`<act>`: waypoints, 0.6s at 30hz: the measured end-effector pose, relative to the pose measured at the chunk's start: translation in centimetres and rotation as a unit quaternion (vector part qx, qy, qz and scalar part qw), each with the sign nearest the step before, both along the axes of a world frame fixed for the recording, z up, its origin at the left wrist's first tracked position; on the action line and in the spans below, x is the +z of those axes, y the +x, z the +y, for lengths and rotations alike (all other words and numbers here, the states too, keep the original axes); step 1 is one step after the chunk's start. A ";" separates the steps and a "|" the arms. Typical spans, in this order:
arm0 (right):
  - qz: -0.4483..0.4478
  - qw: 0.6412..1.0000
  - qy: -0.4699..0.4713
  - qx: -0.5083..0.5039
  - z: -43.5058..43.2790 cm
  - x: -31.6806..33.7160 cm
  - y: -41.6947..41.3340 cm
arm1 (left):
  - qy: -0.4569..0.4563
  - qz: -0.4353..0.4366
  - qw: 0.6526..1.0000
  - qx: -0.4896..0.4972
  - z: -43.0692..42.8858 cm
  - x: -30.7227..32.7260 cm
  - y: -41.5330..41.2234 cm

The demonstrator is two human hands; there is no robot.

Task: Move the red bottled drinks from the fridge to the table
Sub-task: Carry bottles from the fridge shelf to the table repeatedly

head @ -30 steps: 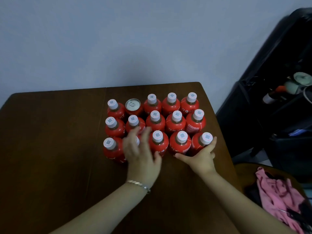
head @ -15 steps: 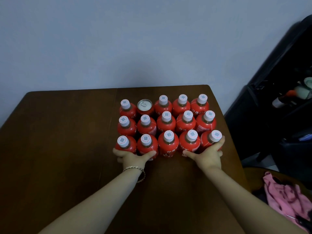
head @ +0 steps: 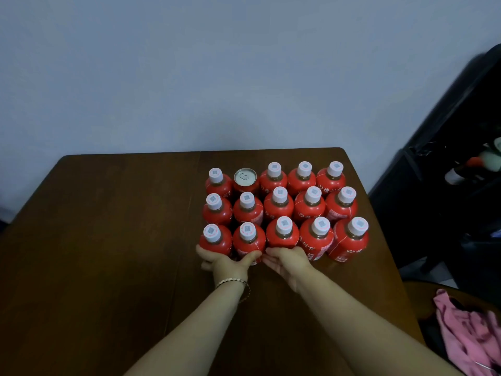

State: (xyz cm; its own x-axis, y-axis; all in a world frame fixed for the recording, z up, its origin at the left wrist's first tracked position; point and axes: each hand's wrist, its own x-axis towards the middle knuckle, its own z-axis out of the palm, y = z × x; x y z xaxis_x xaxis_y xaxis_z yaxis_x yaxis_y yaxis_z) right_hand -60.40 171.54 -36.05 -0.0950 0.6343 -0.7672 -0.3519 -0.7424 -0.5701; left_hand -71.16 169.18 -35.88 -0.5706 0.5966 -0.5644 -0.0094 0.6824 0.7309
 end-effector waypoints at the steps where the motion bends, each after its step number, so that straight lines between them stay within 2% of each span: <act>1: -0.014 1.000 -0.003 0.014 0.3 -0.2 -0.2 | -0.002 0.004 1.000 0.000 0.0 -0.1 0.0; 4: -0.074 0.994 0.005 0.080 0.1 -1.3 -0.1 | -0.008 0.006 1.000 -0.008 -0.2 -0.3 -0.2; 7: -0.162 0.971 0.012 0.175 -0.8 -1.7 0.1 | -0.034 0.003 0.999 -0.022 -0.2 0.4 -0.3; 11: -0.243 0.936 0.021 0.254 -2.3 0.4 0.0 | -0.160 0.033 0.981 -0.104 0.2 2.6 -0.9; 14: -0.303 0.898 0.055 0.313 -3.5 2.7 0.6 | -0.237 0.079 0.922 -0.297 0.0 4.8 -1.3; 16: -0.337 0.878 0.069 0.333 -4.9 4.7 1.5 | -0.228 0.117 0.871 -0.420 -1.0 6.6 -1.4; 18: -0.370 0.860 0.074 0.342 -6.2 6.3 2.5 | -0.175 0.169 0.815 -0.526 -1.7 7.8 -1.0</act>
State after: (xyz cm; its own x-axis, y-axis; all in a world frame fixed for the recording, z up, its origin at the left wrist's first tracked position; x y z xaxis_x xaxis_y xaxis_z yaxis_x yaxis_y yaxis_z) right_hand -57.92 165.33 -29.73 -0.0052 0.7196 -0.6943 0.6395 -0.5314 -0.5556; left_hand -72.15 167.53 -28.08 -0.0053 0.6918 -0.7221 0.8773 0.3498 0.3287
